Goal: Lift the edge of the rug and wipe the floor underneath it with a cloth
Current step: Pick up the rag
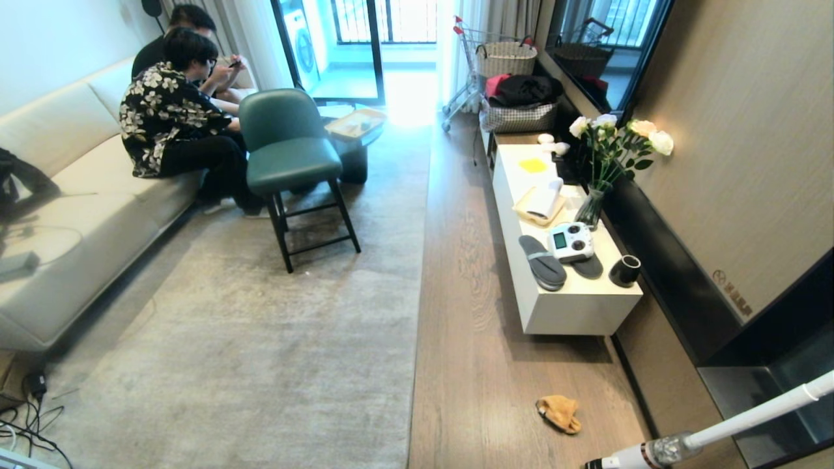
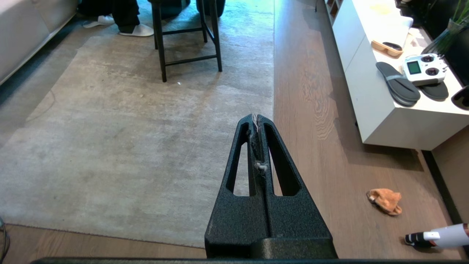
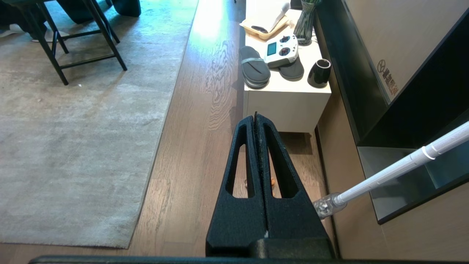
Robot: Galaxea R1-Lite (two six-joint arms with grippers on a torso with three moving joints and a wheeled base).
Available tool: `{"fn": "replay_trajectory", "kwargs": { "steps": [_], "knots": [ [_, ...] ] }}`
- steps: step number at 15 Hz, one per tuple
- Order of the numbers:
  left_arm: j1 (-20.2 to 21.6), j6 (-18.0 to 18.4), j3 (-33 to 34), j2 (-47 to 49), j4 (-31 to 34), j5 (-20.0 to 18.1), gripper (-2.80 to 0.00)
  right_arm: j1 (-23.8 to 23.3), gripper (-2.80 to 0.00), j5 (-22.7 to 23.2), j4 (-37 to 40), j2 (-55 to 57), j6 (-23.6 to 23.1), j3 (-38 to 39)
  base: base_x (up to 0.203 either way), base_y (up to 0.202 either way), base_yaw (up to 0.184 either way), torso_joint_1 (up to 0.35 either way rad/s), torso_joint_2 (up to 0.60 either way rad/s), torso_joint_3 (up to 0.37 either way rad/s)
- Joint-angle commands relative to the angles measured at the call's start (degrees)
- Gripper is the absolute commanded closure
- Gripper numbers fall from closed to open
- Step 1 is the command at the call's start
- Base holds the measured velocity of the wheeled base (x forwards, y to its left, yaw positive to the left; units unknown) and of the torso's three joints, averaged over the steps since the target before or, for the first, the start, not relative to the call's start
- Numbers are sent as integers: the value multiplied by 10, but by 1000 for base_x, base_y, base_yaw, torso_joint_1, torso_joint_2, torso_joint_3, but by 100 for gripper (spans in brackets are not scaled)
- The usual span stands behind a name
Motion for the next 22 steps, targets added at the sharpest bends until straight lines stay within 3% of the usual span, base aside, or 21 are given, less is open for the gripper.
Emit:
{"fn": "replay_trajectory", "kwargs": {
  "steps": [1, 22],
  "knots": [
    [0, -1, 0, 0, 0, 0, 0, 0, 0, 0, 0, 1, 0, 0, 0, 0, 0, 0, 0, 0],
    [0, -1, 0, 0, 0, 0, 0, -1, 0, 0, 0, 1, 0, 0, 0, 0, 0, 0, 0, 0]
  ]
}}
